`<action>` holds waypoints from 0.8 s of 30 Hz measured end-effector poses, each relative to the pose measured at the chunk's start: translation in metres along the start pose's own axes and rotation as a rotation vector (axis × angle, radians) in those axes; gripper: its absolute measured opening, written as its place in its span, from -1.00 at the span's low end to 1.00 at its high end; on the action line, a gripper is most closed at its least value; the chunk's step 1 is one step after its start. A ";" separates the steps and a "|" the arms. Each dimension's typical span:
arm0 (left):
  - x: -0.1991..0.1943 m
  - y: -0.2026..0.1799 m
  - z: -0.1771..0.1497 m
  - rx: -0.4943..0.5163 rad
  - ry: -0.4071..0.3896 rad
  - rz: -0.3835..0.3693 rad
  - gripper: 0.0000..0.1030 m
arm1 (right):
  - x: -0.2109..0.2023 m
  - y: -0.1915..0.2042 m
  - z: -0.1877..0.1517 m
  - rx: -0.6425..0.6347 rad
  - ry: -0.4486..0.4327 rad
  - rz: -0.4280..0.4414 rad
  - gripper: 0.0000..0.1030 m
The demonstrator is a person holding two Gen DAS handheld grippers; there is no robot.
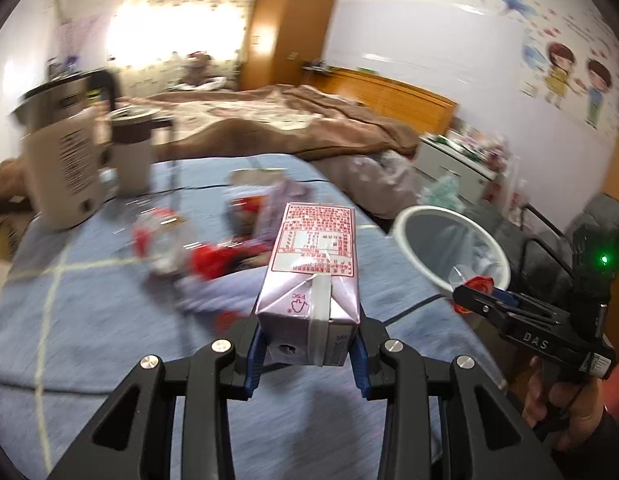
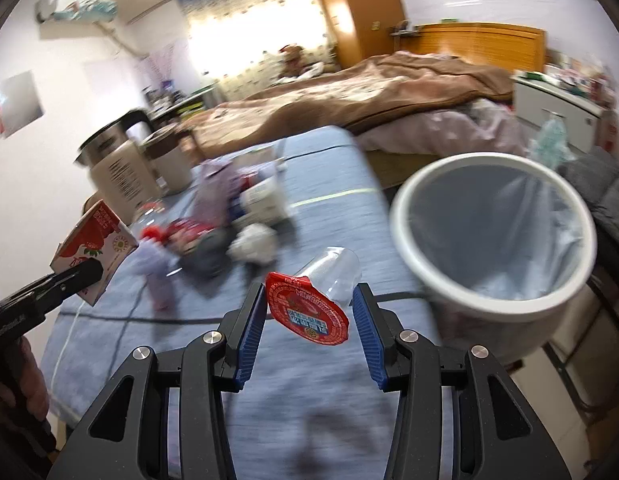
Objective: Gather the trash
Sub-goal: 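Carry carton and cup over the white bin and open both grippers to drop them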
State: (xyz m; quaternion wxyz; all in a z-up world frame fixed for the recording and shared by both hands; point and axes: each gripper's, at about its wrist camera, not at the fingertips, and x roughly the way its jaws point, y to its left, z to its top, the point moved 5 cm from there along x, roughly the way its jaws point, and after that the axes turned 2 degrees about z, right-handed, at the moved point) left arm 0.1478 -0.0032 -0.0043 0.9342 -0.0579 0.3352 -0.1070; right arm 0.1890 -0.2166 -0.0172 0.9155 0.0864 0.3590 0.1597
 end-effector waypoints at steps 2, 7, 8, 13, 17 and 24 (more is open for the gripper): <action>0.014 -0.021 0.004 0.030 0.012 -0.049 -0.27 | -0.005 -0.018 0.003 0.021 -0.011 -0.030 -0.11; 0.053 -0.075 0.013 0.115 0.048 -0.136 -0.27 | -0.010 -0.065 0.013 0.061 -0.026 -0.108 -0.11; 0.059 -0.086 0.016 0.127 0.054 -0.152 -0.28 | -0.011 -0.073 0.014 0.066 -0.027 -0.118 -0.11; 0.093 -0.128 0.025 0.184 0.093 -0.217 -0.27 | -0.002 -0.109 0.018 0.086 -0.003 -0.171 -0.11; 0.123 -0.146 0.025 0.187 0.156 -0.266 -0.27 | 0.005 -0.128 0.020 0.088 0.013 -0.197 -0.11; 0.157 -0.171 0.024 0.225 0.217 -0.276 -0.27 | 0.019 -0.145 0.018 0.095 0.055 -0.212 -0.11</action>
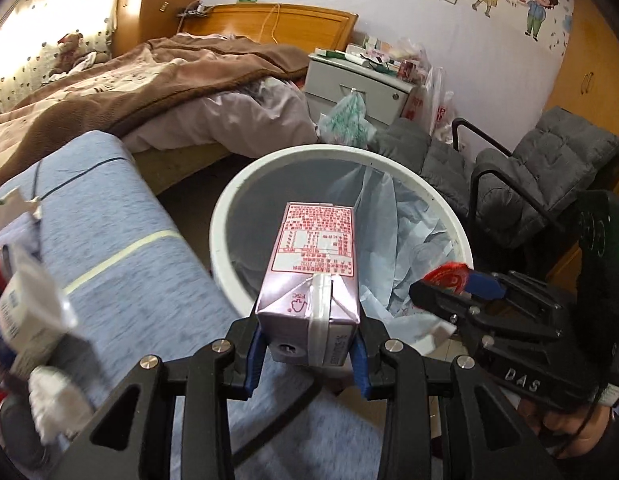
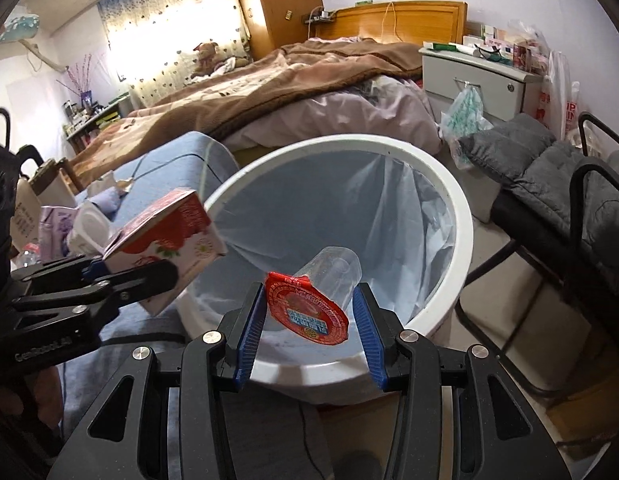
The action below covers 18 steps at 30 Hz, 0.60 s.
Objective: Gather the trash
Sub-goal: 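Carry carton and cup over the white bin and open both grippers to drop them, then grasp the second red-lidded cup with the left gripper while the right gripper returns to the table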
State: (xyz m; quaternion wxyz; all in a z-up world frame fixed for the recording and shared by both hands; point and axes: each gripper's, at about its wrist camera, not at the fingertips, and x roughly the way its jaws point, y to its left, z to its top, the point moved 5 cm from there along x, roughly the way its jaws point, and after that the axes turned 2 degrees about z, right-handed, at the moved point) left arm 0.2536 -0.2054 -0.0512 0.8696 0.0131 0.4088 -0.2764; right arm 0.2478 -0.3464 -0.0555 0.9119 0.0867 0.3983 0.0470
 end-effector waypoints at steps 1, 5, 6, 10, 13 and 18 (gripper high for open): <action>0.002 -0.001 0.001 0.001 0.002 0.002 -0.27 | 0.002 -0.002 0.000 -0.001 0.005 -0.004 -0.10; 0.003 -0.003 0.004 0.010 -0.012 0.006 0.20 | 0.008 -0.004 -0.001 0.007 0.021 -0.010 -0.05; 0.004 -0.002 0.006 0.010 -0.021 0.005 0.21 | 0.006 -0.004 -0.002 0.011 0.015 -0.008 -0.03; -0.004 0.003 0.006 -0.006 -0.044 0.011 0.22 | -0.001 -0.006 -0.001 0.023 -0.013 -0.011 0.02; -0.017 0.008 0.004 -0.020 -0.070 0.019 0.23 | -0.011 -0.005 0.000 0.045 -0.041 0.001 0.11; -0.038 0.014 0.000 -0.020 -0.125 0.063 0.29 | -0.030 0.012 -0.002 0.023 -0.089 0.046 0.25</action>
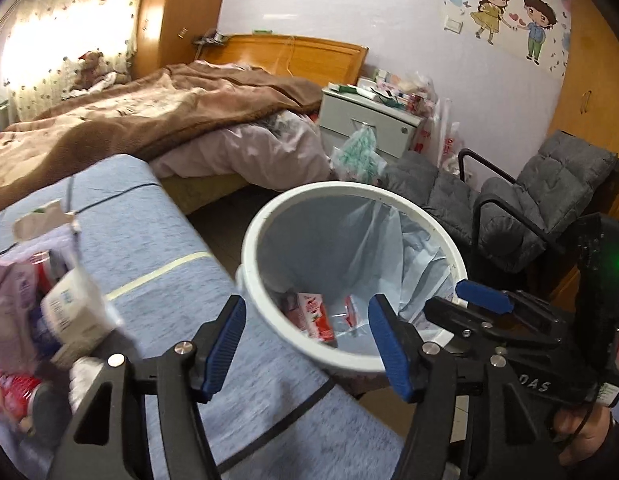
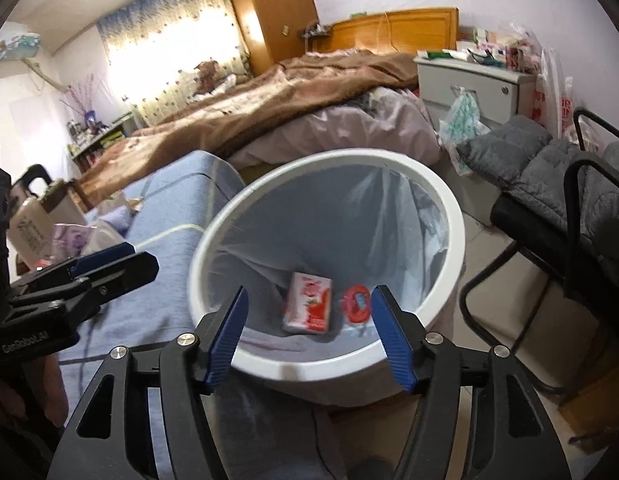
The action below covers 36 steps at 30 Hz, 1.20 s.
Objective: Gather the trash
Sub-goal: 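Grasp the second red-lidded cup with the left gripper while the right gripper returns to the table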
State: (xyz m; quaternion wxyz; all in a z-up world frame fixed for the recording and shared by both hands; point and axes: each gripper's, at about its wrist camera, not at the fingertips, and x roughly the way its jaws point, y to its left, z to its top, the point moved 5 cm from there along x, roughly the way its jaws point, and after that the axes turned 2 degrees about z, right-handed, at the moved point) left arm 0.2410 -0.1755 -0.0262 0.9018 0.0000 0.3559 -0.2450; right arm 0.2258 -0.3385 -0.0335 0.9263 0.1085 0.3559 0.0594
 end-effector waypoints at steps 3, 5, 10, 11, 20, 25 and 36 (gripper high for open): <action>-0.016 0.006 -0.009 -0.008 -0.022 0.028 0.30 | -0.009 0.017 -0.005 -0.020 -0.010 0.040 0.25; -0.025 0.011 -0.017 -0.020 -0.025 0.050 0.32 | -0.013 0.026 -0.008 -0.033 -0.010 0.061 0.25; -0.047 0.020 -0.035 -0.039 -0.040 0.088 0.34 | -0.020 0.056 -0.021 -0.077 0.010 0.129 0.25; -0.051 0.022 -0.038 -0.041 -0.042 0.095 0.34 | -0.021 0.061 -0.023 -0.085 0.013 0.134 0.25; -0.088 0.053 -0.073 -0.115 -0.054 0.175 0.35 | -0.024 0.099 -0.046 -0.168 0.038 0.192 0.25; -0.110 0.080 -0.091 -0.169 -0.074 0.249 0.35 | -0.021 0.112 -0.057 -0.156 0.075 0.217 0.25; -0.124 0.144 -0.115 -0.294 -0.050 0.361 0.35 | -0.012 0.144 -0.062 -0.202 0.104 0.261 0.25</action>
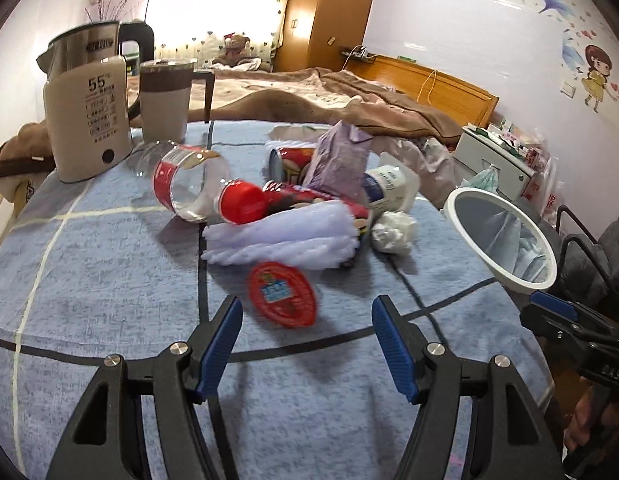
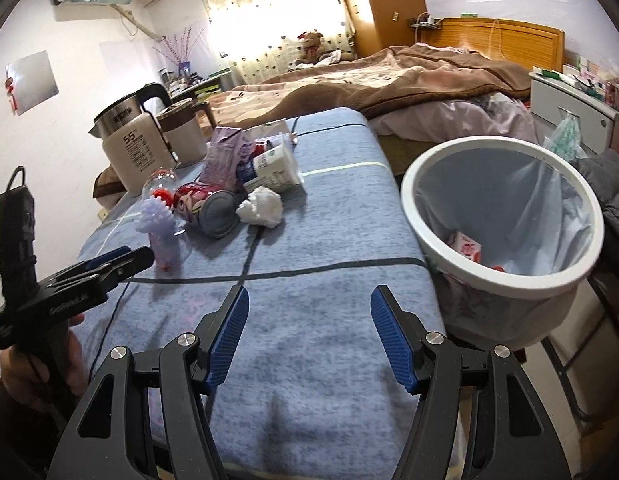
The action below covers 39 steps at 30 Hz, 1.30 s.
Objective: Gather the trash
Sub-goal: 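Grasp the second red-lidded cup with the left gripper while the right gripper returns to the table, then grasp the crumpled white tissue with the right gripper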
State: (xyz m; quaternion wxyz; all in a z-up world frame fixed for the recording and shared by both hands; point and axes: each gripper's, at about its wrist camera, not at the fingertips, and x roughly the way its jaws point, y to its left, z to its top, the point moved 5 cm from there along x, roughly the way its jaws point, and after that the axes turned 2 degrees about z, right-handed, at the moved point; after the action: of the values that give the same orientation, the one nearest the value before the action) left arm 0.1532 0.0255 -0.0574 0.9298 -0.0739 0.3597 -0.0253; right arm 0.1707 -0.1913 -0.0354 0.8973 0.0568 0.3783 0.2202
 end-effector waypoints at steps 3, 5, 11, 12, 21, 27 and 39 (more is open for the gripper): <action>0.009 0.002 0.001 -0.001 0.025 0.002 0.35 | 0.006 0.006 0.005 -0.012 0.004 0.005 0.25; 0.014 0.002 0.002 0.001 0.034 0.005 0.35 | 0.011 0.008 0.007 -0.017 0.007 0.005 0.25; 0.030 0.005 0.005 -0.027 0.079 -0.006 0.34 | 0.025 0.013 0.013 -0.031 0.027 0.013 0.25; 0.032 0.006 0.005 -0.032 0.087 -0.008 0.31 | 0.028 0.015 0.014 -0.036 0.030 0.013 0.25; 0.028 0.013 -0.001 -0.037 0.091 -0.034 -0.12 | 0.052 0.016 0.023 -0.036 0.052 0.024 0.25; 0.013 0.017 -0.004 -0.038 0.074 -0.058 -0.13 | 0.072 0.015 0.034 -0.032 0.069 0.028 0.25; -0.012 0.014 0.000 -0.019 0.041 -0.137 -0.13 | 0.112 0.026 0.055 -0.024 0.115 0.066 0.01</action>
State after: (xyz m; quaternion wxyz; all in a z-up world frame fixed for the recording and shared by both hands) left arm 0.1444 0.0407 -0.0520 0.9176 -0.1065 0.3730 -0.0868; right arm 0.2697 -0.1154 -0.0627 0.8670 0.0455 0.4245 0.2570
